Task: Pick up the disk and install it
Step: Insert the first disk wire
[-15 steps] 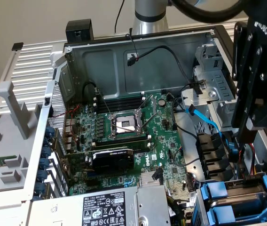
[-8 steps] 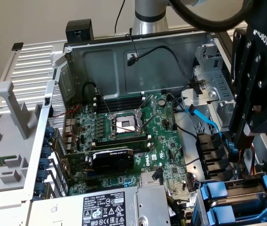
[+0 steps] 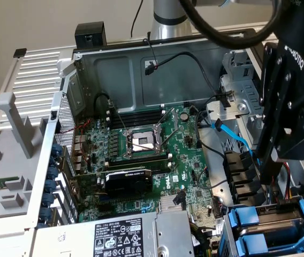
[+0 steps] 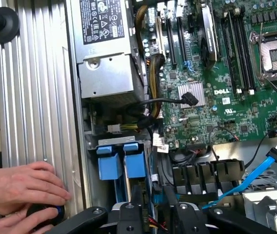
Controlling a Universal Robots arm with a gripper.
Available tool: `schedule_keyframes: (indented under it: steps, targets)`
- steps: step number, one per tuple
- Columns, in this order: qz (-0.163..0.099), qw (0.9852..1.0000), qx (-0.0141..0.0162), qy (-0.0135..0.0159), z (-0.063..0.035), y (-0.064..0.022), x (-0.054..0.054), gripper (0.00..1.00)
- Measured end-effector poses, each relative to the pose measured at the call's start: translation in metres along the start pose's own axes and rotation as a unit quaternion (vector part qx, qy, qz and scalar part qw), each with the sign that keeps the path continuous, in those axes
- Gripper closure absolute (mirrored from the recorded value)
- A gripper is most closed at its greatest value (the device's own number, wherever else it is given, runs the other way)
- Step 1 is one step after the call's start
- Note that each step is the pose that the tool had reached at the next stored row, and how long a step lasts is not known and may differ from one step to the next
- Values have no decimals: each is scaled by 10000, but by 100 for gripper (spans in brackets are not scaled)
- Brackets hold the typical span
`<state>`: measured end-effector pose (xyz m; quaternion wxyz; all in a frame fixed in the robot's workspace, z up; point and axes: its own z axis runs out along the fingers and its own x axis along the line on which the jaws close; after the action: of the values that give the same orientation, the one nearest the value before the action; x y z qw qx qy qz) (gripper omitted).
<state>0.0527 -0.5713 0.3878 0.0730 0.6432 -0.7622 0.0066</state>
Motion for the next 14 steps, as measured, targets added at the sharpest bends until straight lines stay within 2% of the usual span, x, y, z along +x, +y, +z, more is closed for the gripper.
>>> schedule_keyframes:
  steps: [5, 9, 14]
  targets:
    - [394, 9992, -59, -31, 68, -6, -8, 69]
    - [459, 9989, -133, -21, 91, -22, -18, 69]
    - [478, 9987, -148, -17, 119, -45, -32, 69]
